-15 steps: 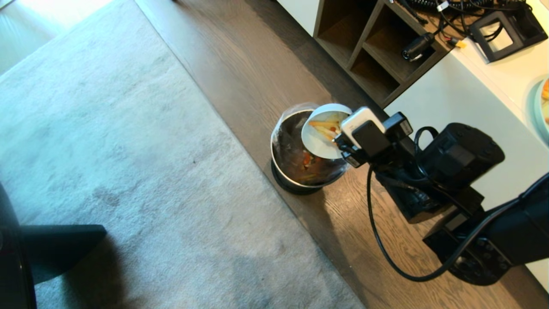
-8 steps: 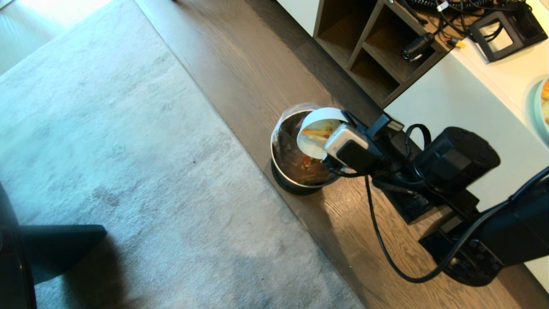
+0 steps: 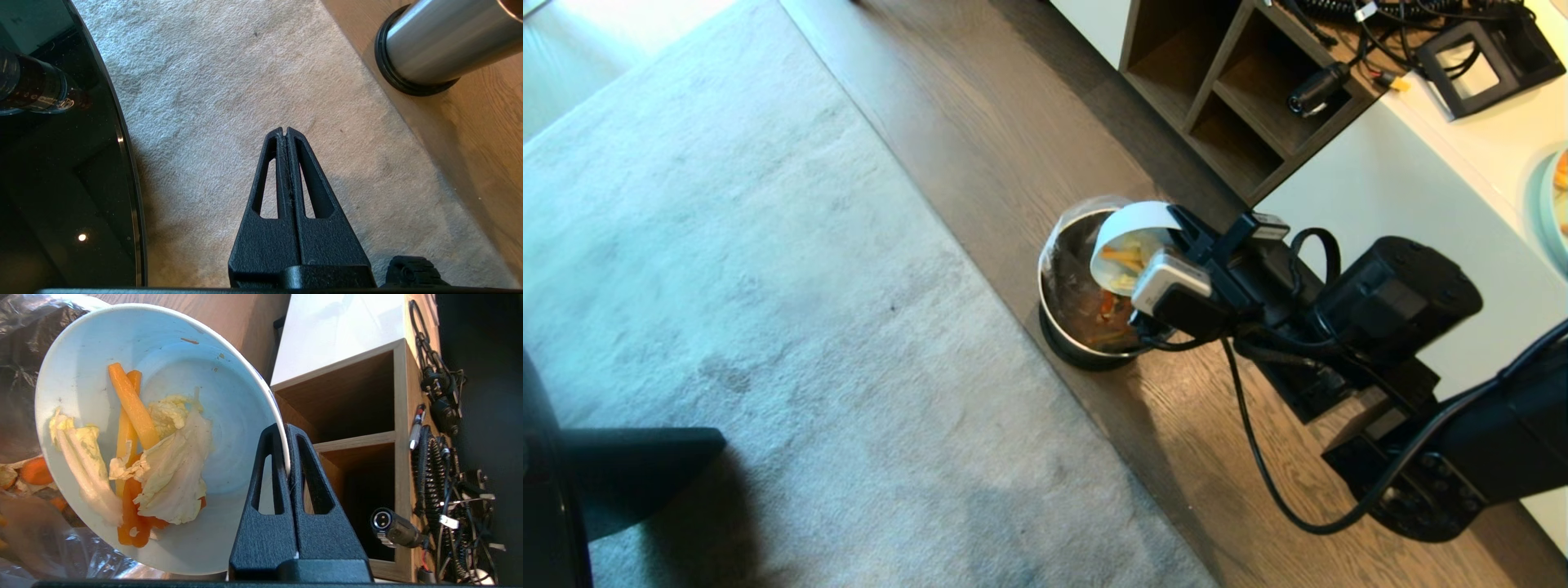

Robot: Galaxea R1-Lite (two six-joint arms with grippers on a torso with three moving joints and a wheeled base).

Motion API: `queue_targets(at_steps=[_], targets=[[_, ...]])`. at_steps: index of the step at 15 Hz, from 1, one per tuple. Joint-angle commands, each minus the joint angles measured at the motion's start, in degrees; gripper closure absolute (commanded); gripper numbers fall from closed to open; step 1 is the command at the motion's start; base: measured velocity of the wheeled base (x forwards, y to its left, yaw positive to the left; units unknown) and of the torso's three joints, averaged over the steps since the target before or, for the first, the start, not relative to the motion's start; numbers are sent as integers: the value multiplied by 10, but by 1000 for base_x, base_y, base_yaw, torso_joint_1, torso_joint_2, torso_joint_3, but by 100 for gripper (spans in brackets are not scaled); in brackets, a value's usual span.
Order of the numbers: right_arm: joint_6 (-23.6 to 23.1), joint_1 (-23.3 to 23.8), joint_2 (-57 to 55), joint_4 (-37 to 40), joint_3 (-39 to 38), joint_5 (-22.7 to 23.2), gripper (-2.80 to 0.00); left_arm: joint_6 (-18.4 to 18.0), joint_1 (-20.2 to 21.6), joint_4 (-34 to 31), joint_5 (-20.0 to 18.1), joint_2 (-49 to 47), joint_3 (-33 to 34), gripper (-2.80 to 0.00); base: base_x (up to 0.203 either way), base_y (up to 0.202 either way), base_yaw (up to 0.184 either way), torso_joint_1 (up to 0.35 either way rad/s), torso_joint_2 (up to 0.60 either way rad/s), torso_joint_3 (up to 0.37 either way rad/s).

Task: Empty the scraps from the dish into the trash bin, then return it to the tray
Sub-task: Pour the leftover food from the bowl into the trash can

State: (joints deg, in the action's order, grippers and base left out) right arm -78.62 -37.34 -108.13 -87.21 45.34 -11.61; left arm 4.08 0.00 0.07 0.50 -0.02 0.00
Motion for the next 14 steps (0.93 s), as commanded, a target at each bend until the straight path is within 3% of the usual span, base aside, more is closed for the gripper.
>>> queue_targets(at_steps=[1, 8, 10, 14], targets=[[-15, 1, 5, -26, 1, 1, 0, 0, 0, 0, 0, 0, 0, 0, 0, 0, 0, 0, 0, 0], [-82, 21, -6, -26, 0, 79, 0, 0, 0, 0, 0, 0, 0, 0, 0, 0, 0, 0, 0, 0], [-108, 45, -8, -26, 1, 127, 0, 0, 0, 0, 0, 0, 0, 0, 0, 0, 0, 0, 0, 0], [-112, 62, -20, -26, 8, 139, 0, 0, 0, 0, 0, 0, 0, 0, 0, 0, 0, 0, 0, 0]])
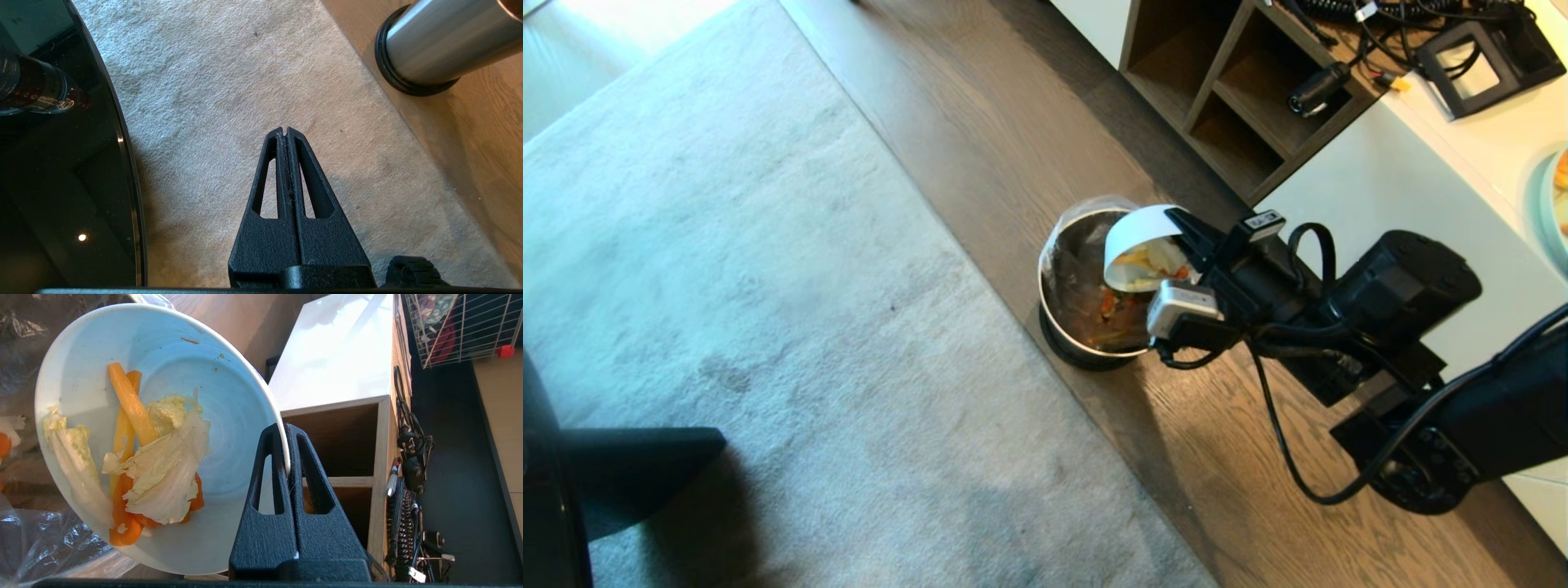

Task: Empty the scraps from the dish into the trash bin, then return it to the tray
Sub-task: Pour the leftover food from the bowl into the trash can

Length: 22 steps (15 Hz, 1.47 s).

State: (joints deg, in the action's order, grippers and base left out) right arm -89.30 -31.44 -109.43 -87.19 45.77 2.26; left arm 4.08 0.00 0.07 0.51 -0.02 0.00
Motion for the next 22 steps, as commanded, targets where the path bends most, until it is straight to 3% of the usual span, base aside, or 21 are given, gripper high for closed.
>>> queue_targets(at_steps=[1, 5, 10, 13, 17, 22], targets=[[-5, 3, -11, -26, 16, 3, 0, 1, 0, 0, 0, 0, 0, 0, 0, 0, 0, 0, 0, 0], [1, 2, -33, -26, 101, 10, 0, 1, 0, 0, 0, 0, 0, 0, 0, 0, 0, 0, 0, 0], [7, -17, 5, -26, 96, 18, 0, 1, 0, 0, 0, 0, 0, 0, 0, 0, 0, 0, 0, 0], [6, -27, 41, -26, 64, 19, 0, 1, 0, 0, 0, 0, 0, 0, 0, 0, 0, 0, 0, 0], [5, -38, 103, -26, -41, 28, 0, 1, 0, 0, 0, 0, 0, 0, 0, 0, 0, 0, 0, 0], [4, -59, 122, -26, -49, 50, 0, 1, 0, 0, 0, 0, 0, 0, 0, 0, 0, 0, 0, 0]])
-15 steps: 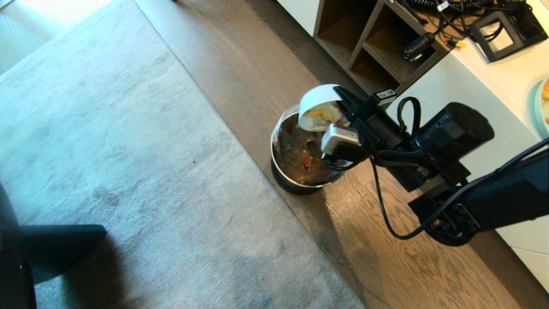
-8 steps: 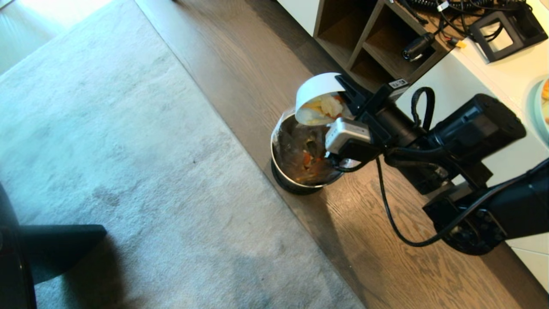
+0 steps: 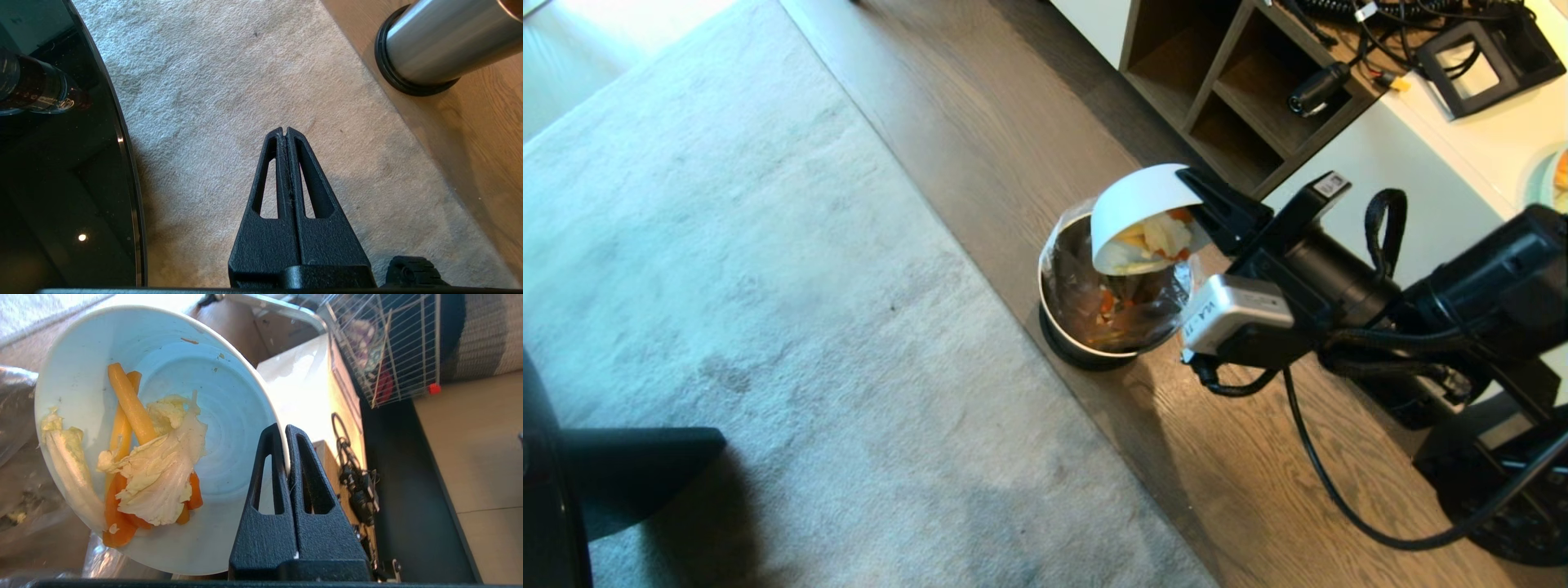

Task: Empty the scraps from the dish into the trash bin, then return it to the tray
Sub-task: Pour the leftover food from the bowl into the trash can

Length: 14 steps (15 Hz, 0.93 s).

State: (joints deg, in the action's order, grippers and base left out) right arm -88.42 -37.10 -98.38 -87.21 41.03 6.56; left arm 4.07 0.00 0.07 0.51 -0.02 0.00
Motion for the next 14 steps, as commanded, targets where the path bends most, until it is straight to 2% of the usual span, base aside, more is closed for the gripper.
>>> queue_targets(at_steps=[1, 10, 14], targets=[[-6, -3, 15, -26, -3, 15, 0, 1, 0, 0, 0, 0, 0, 0, 0, 0, 0, 0, 0, 0], [-3, -20, 43, -26, -3, 71, 0, 1, 0, 0, 0, 0, 0, 0, 0, 0, 0, 0, 0, 0], [-2, -24, 46, -26, -3, 71, 0, 1, 0, 0, 0, 0, 0, 0, 0, 0, 0, 0, 0, 0]])
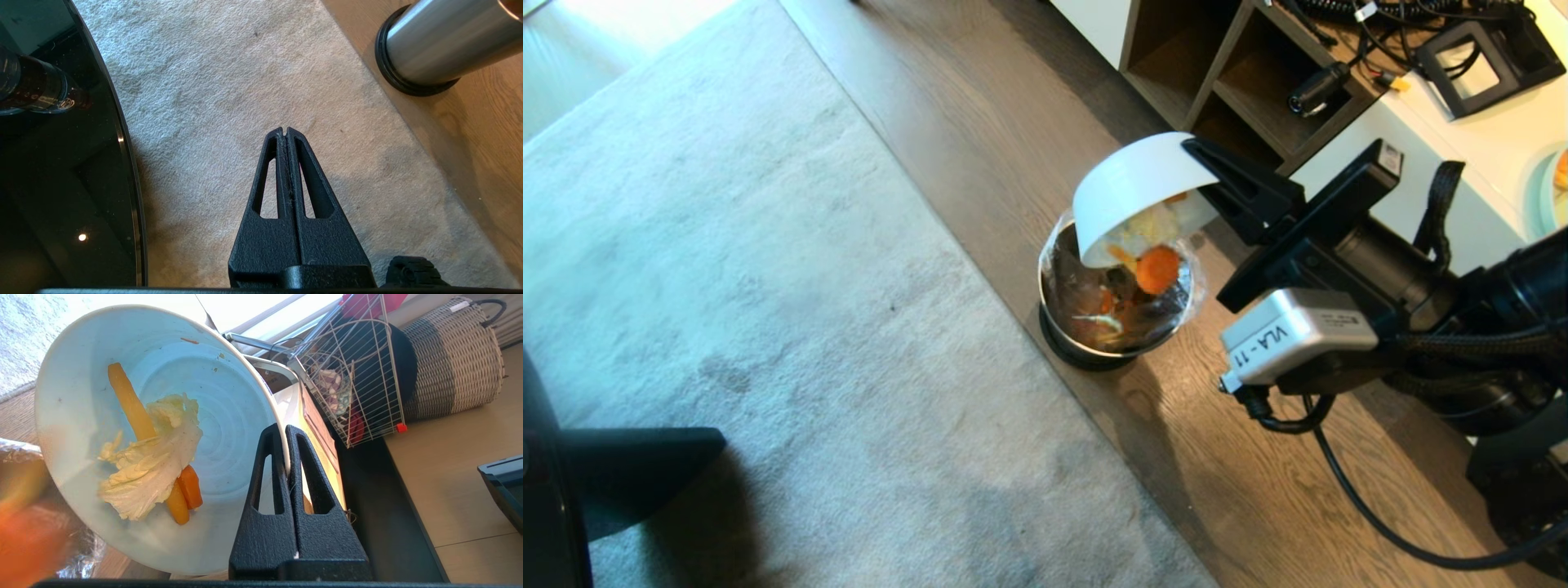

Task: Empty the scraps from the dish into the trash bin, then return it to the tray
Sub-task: Pour the leftover food from the bowl into the trash can

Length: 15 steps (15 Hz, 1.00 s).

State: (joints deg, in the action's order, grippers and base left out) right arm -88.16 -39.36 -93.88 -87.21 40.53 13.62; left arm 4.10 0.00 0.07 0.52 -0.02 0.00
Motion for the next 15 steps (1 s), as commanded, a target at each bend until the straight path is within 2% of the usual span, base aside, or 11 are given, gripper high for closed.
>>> queue_targets(at_steps=[1, 15], targets=[[-4, -1, 1, -26, 2, 1, 0, 0, 0, 0, 0, 0, 0, 0, 0, 0, 0, 0, 0, 0], [-5, -3, 11, -26, 45, 39, 0, 0, 0, 0, 0, 0, 0, 0, 0, 0, 0, 0, 0, 0]])
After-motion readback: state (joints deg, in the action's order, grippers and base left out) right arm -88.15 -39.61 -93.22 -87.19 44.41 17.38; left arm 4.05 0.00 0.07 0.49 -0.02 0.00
